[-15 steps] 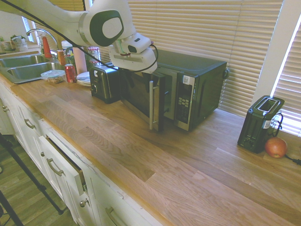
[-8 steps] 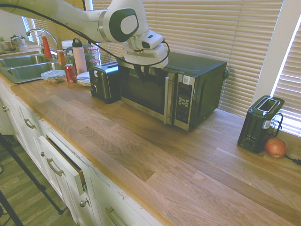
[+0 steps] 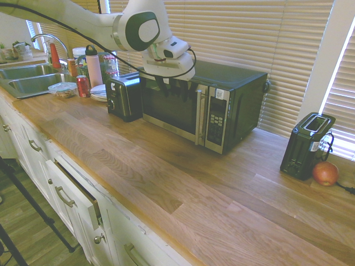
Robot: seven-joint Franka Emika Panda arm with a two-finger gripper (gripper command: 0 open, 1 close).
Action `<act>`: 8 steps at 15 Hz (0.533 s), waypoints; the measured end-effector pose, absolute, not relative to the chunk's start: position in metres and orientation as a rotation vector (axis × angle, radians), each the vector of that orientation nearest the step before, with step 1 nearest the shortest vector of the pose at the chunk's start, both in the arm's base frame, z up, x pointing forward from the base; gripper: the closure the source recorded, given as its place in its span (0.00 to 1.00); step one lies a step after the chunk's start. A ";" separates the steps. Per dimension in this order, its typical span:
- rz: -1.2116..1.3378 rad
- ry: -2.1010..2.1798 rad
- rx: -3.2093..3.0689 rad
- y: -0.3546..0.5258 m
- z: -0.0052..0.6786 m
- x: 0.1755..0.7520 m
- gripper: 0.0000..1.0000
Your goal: Close the microwave
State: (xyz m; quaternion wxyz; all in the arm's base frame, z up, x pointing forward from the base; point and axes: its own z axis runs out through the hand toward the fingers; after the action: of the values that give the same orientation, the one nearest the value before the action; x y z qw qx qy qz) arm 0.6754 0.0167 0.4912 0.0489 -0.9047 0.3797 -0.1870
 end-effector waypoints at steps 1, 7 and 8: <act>-0.556 1.155 -2.757 0.018 0.492 0.662 0.00; -0.459 1.138 -2.798 0.025 0.455 0.582 0.00; -0.443 1.133 -2.806 0.026 0.445 0.567 0.00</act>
State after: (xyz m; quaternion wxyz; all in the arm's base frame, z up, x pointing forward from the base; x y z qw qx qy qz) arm 0.5671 0.0264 0.4446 0.0415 -0.9168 0.3700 -0.1446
